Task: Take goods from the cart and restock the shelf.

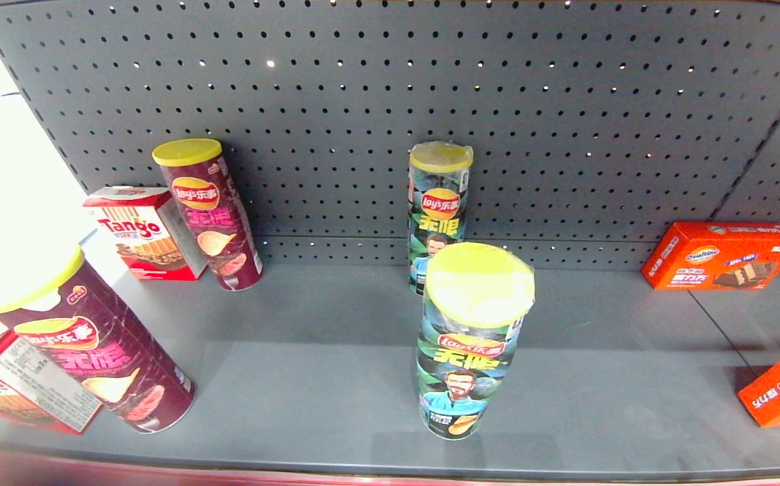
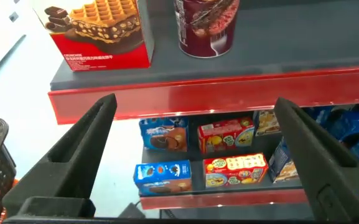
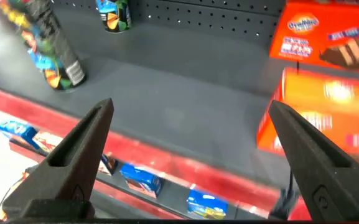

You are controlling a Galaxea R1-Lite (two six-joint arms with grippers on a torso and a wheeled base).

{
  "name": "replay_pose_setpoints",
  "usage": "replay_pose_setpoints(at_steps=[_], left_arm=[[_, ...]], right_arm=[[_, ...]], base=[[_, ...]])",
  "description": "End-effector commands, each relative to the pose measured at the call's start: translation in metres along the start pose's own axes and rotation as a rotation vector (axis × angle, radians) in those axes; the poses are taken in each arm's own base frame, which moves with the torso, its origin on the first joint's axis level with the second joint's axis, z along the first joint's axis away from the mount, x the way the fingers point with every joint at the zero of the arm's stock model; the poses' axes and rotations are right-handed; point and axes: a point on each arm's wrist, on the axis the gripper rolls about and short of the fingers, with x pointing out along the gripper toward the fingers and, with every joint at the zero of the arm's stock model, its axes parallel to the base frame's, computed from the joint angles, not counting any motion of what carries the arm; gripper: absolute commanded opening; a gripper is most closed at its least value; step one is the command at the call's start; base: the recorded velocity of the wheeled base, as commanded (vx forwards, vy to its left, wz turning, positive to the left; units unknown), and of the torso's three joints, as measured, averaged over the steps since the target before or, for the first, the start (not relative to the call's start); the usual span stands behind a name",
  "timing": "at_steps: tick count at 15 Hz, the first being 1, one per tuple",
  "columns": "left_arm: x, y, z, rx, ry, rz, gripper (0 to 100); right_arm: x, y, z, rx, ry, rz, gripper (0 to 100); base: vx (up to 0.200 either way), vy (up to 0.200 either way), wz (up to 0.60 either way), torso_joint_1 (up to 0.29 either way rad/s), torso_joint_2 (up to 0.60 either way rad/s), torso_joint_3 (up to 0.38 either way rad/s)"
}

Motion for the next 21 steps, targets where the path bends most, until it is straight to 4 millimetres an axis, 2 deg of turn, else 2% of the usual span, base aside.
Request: replay_pose_setpoints(at_steps=[1, 2, 5, 11, 21], left_arm=[[0.000, 0.000, 0.000, 0.000, 0.004, -0.002, 100], [0.000, 0.000, 0.001, -0.005, 0.003, 0.000, 100], [0.000, 0.000, 0.001, -0.016, 0.003, 0.001, 100], [0.000, 0.000, 0.001, -0.016, 0.001, 0.001, 100], [0.000, 0.000, 0.001, -0.016, 0.001, 0.001, 100]], right_arm=[[0.056, 0.002, 0.029, -0.027, 0.152, 0.058, 100], [0.095, 0.012, 0.037, -0.087, 0.218, 0.111, 100], [0.129, 0.032, 0.037, -0.123, 0.233, 0.104, 100], [0.148, 0.049, 0.030, -0.151, 0.283, 0.177, 100], [0.179, 0.077, 0.042, -0.175, 0.274, 0.256, 100]], base=[[0.000, 0.000, 0.00, 0.000, 0.00, 0.000], [0.000, 0.000, 0.00, 0.000, 0.00, 0.000], [0.000, 0.000, 0.00, 0.000, 0.00, 0.000], [0.000, 0.000, 0.00, 0.000, 0.00, 0.000], [0.000, 0.000, 0.00, 0.000, 0.00, 0.000]])
